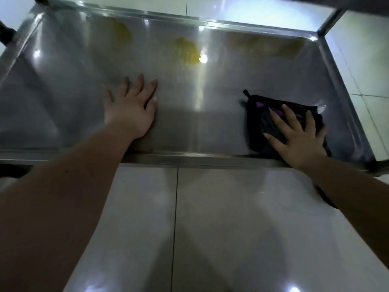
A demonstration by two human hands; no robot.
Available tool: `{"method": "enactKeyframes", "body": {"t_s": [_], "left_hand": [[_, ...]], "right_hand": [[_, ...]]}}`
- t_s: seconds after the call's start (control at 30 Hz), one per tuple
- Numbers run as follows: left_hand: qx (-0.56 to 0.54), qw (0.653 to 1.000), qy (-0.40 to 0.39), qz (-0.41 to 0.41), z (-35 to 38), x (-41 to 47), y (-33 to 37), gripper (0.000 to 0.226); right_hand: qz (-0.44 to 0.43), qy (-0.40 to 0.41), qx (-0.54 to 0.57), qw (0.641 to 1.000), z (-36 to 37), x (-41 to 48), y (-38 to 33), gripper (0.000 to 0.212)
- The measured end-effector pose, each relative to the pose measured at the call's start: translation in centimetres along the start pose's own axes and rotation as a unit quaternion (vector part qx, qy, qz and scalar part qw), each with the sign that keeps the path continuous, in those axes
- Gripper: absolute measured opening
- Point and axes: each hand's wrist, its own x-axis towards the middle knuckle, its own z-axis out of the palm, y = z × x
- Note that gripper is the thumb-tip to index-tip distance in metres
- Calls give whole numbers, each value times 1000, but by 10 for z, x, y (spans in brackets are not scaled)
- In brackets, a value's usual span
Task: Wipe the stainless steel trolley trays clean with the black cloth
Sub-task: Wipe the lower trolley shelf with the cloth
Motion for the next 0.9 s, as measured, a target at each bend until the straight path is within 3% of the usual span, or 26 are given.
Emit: {"method": "enactKeyframes", "body": {"t_s": [0.1, 0.3, 0.57, 0.9], "left_hand": [[2, 1000, 5, 1, 0, 0, 2, 52], [-2, 1000, 3, 3, 0, 1, -3, 51], [0, 1000, 23, 10, 4, -1, -4, 52], [-3, 1000, 25, -1, 3, -7, -2, 54]], "right_hand": [[1, 5, -3, 1000, 5, -2, -39, 68], [-119, -4, -4, 993, 12, -13, -206, 74], [-143, 10, 20, 989, 16, -22, -189, 65], [-74, 5, 52, 996, -24, 137, -234, 75]]}}
